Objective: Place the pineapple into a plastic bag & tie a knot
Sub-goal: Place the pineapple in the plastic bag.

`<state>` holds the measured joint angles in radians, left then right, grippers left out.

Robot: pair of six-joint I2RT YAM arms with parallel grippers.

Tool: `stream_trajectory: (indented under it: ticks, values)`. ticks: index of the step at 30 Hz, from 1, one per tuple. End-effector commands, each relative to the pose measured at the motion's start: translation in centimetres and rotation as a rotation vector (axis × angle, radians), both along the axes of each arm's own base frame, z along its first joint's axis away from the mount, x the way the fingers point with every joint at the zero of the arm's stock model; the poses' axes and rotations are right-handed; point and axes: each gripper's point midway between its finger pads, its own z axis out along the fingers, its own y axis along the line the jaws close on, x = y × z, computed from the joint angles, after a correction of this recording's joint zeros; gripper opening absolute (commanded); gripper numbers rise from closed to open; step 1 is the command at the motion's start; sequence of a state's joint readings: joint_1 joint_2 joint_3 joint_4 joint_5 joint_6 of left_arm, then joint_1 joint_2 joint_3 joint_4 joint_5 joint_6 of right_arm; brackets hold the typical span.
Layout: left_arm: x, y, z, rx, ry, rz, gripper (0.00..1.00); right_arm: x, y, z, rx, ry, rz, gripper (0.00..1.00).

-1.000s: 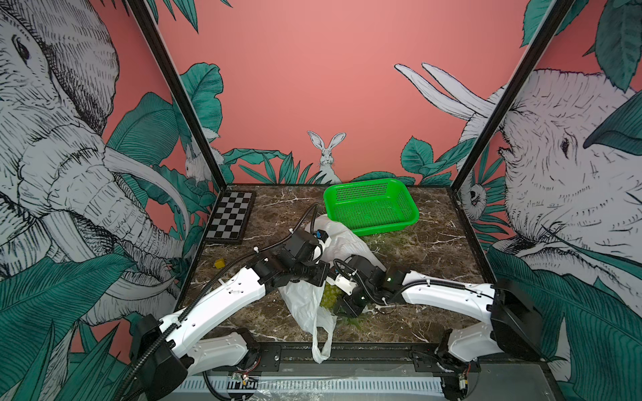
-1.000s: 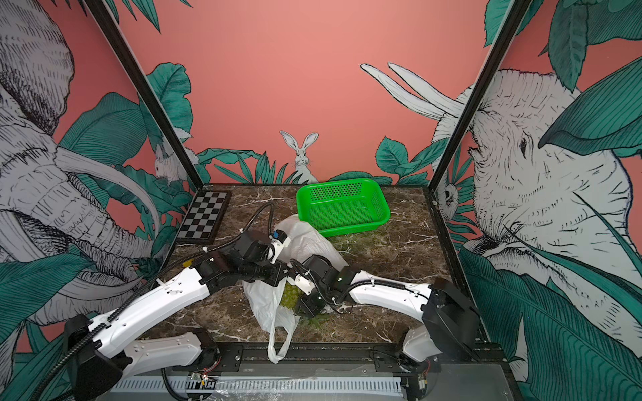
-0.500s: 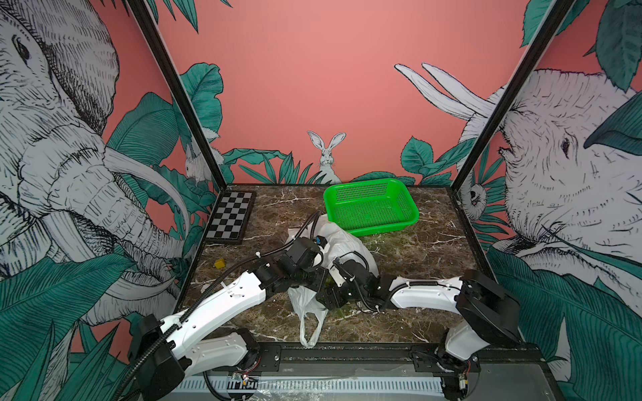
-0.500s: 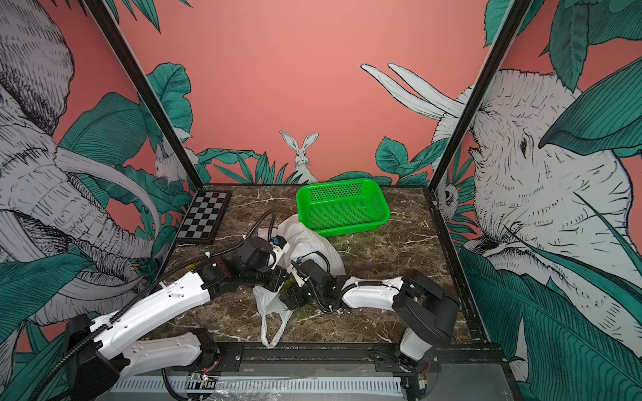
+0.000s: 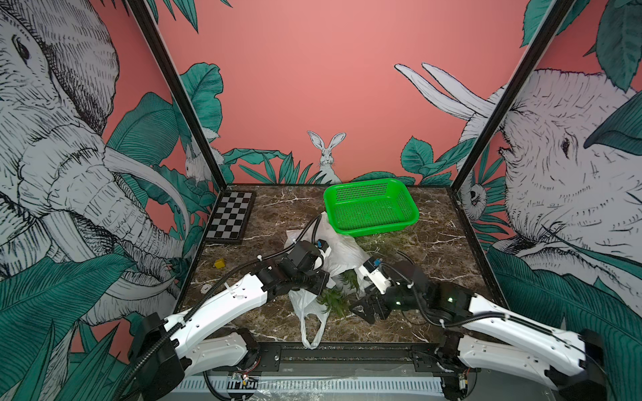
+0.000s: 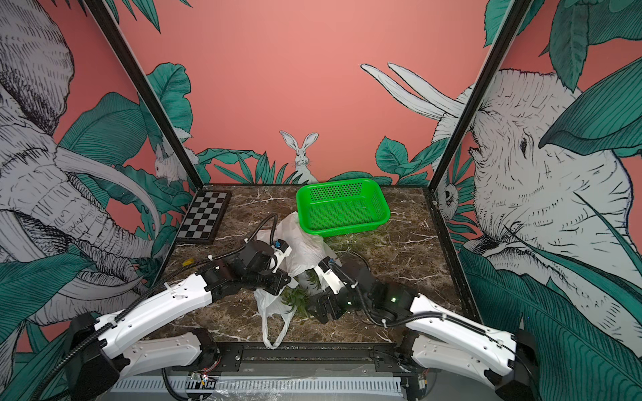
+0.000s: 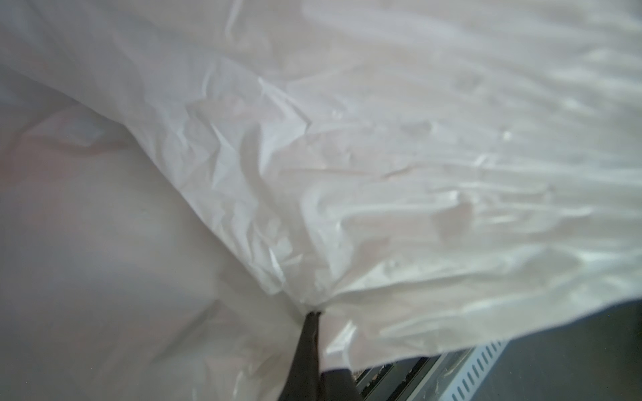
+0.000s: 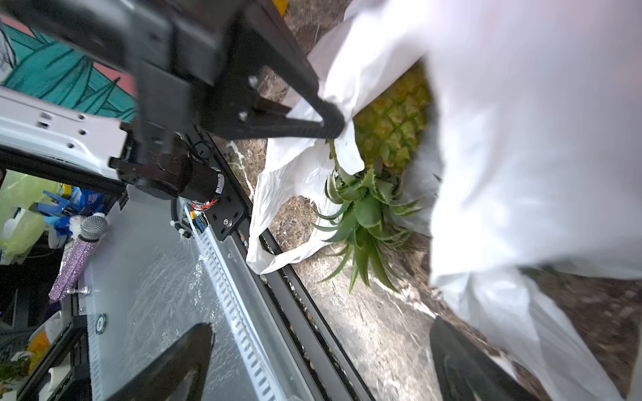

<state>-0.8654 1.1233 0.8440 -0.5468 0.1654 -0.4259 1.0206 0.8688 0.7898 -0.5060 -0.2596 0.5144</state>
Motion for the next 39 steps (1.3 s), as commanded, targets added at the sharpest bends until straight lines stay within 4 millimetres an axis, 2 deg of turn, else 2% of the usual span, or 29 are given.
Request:
stream_trajectory:
  ticks: [1, 2, 5, 7, 9, 10, 12, 14, 15, 17, 20, 25, 28, 32, 36, 39]
  values:
    - [-0.3, -0.1, -0.6, -0.003, 0.012, -0.01, 0.0, 0.0, -4.0, -0.3, -0.118, 0.073, -0.136, 0.96]
    - [-0.2, -0.2, -0.5, -0.009, 0.009, -0.005, 0.0, -0.2, -3.9, -0.5, -0.105, 0.124, -0.143, 0.96]
    - [0.5, -0.6, 0.1, -0.027, -0.005, 0.018, 0.0, -2.7, -1.6, -2.0, -0.035, 0.322, -0.05, 0.92]
    - [0.5, -0.7, 0.3, -0.024, 0.001, 0.014, 0.0, -2.7, -2.3, -1.8, -0.08, 0.328, -0.08, 0.91]
    - [0.4, -0.7, 0.3, -0.023, 0.008, 0.013, 0.0, -1.3, -3.9, -0.3, -0.128, 0.226, -0.143, 0.93]
    - [0.4, -0.6, 0.6, -0.028, 0.005, 0.016, 0.06, -0.4, -5.0, 0.7, -0.166, 0.161, -0.178, 0.96]
    - [0.3, -0.2, 1.8, -0.037, -0.012, 0.034, 0.32, 1.4, -7.2, 1.9, -0.271, 0.057, -0.258, 0.99]
    - [0.2, 0.9, 3.0, -0.031, -0.028, 0.078, 0.56, 1.7, -6.9, 1.8, -0.329, 0.015, -0.207, 0.99]
    - [0.1, 1.7, 3.4, -0.026, -0.029, 0.108, 0.64, 1.9, -6.4, 1.3, -0.358, -0.005, -0.168, 0.99]
    - [-0.6, 3.4, 4.3, -0.015, -0.021, 0.17, 0.73, 1.8, -4.6, 0.6, -0.379, -0.043, -0.054, 0.98]
    - [-2.5, 6.2, 4.4, 0.015, 0.045, 0.275, 0.78, 2.8, -3.1, -0.1, -0.4, -0.114, 0.008, 0.96]
    - [-8.2, 9.4, 0.8, 0.149, 0.237, 0.368, 0.81, 5.1, -1.7, -1.6, -0.403, -0.199, -0.02, 0.95]
    - [-10.5, 9.8, -2.1, 0.178, 0.305, 0.396, 0.85, 7.0, -1.3, -3.0, -0.408, -0.255, -0.086, 0.94]
    - [-11.5, 9.3, -5.3, 0.182, 0.351, 0.419, 0.95, 8.2, 0.4, -4.3, -0.355, -0.285, -0.114, 0.9]
    - [-11.5, 8.7, -7.5, 0.156, 0.371, 0.442, 0.95, 8.4, 1.2, -5.6, -0.337, -0.271, -0.109, 0.84]
    - [-11.6, 7.4, -9.2, 0.103, 0.4, 0.433, 0.87, 8.3, 0.9, -6.2, -0.331, -0.264, -0.123, 0.8]
